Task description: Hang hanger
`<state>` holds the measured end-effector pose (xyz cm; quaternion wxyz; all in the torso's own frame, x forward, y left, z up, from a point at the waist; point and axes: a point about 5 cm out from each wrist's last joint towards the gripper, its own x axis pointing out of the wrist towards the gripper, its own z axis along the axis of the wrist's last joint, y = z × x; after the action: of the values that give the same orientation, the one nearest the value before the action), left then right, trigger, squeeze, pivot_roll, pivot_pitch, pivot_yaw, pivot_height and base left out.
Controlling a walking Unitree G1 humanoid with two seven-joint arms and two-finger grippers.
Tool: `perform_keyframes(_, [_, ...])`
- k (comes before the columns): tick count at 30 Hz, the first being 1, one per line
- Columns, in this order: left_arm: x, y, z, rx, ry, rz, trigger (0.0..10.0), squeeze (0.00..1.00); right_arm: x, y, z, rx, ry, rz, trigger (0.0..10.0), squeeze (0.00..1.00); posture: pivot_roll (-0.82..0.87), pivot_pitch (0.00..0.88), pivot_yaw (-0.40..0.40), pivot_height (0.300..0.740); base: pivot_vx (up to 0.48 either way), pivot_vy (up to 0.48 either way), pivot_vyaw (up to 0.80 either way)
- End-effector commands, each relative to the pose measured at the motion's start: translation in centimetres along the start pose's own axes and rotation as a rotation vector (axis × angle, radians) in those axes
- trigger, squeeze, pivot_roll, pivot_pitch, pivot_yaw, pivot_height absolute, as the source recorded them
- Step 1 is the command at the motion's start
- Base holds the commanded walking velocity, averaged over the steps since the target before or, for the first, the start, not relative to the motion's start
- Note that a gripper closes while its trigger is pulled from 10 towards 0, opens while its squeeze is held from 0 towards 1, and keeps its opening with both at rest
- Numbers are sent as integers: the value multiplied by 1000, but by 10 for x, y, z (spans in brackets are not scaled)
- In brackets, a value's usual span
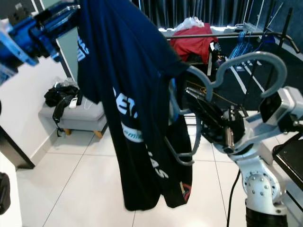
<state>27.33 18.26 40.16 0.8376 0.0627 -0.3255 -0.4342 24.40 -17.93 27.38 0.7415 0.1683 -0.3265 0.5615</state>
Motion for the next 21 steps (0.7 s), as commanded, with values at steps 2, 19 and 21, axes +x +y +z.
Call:
perform_keyframes(2, [-7, -11, 4, 22, 16, -117, 10000, 1000, 3, 3, 4, 4, 7, 34, 10000, 0, -25, 0, 35, 740, 0, 0, 0])
perform_keyframes(19, [-58, 16, 25, 133, 202, -217, 10000, 1000, -39, 0, -7, 114, 208, -47, 10000, 0, -20, 0, 25, 740, 0, 0, 0])
perform_keyframes(21, [-63, 13, 21, 105, 263, -293, 10000, 1000, -47, 0, -10, 135, 253, -61, 10000, 0, -18, 0, 23, 740, 0, 0, 0])
